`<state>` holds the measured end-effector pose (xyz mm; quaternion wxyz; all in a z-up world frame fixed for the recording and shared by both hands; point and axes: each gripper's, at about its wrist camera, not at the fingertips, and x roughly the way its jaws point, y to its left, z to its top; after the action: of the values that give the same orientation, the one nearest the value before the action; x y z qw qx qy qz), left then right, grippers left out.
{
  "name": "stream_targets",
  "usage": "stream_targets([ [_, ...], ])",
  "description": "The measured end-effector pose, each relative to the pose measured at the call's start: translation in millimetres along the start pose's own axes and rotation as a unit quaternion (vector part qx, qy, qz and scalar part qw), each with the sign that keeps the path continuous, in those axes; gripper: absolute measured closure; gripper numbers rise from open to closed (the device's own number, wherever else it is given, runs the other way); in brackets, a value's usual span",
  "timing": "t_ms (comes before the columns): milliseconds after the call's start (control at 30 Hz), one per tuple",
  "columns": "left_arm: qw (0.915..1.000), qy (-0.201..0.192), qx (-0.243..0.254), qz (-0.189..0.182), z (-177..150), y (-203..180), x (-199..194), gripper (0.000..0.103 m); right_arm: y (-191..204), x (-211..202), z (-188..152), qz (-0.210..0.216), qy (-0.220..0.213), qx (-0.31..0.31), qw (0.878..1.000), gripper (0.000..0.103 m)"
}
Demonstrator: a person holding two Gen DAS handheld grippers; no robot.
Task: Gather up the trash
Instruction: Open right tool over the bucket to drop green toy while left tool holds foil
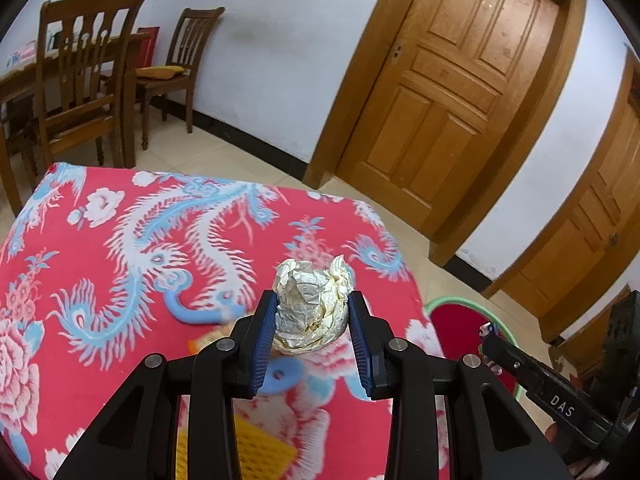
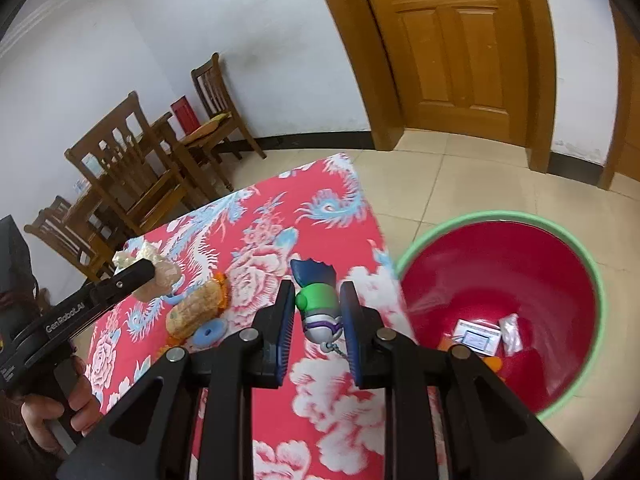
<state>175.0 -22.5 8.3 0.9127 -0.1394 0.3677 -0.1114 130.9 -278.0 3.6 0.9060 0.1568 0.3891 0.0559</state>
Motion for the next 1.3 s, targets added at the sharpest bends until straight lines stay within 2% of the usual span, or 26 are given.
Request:
stream_targets([
  [700, 0.999, 0.02, 0.028, -0.029, -23.2, -57.1, -3.4, 0.067, -69.6, -39.1, -10.0, -0.034, -0.018, 0.047, 0.998, 0.078],
  [1300, 0.9963, 0.049, 0.054, -0.045, -37.3, -96.6, 21.3, 0.067, -117.8, -24.7, -23.1, -0.051, 0.007, 0.085, 0.995, 0.078],
])
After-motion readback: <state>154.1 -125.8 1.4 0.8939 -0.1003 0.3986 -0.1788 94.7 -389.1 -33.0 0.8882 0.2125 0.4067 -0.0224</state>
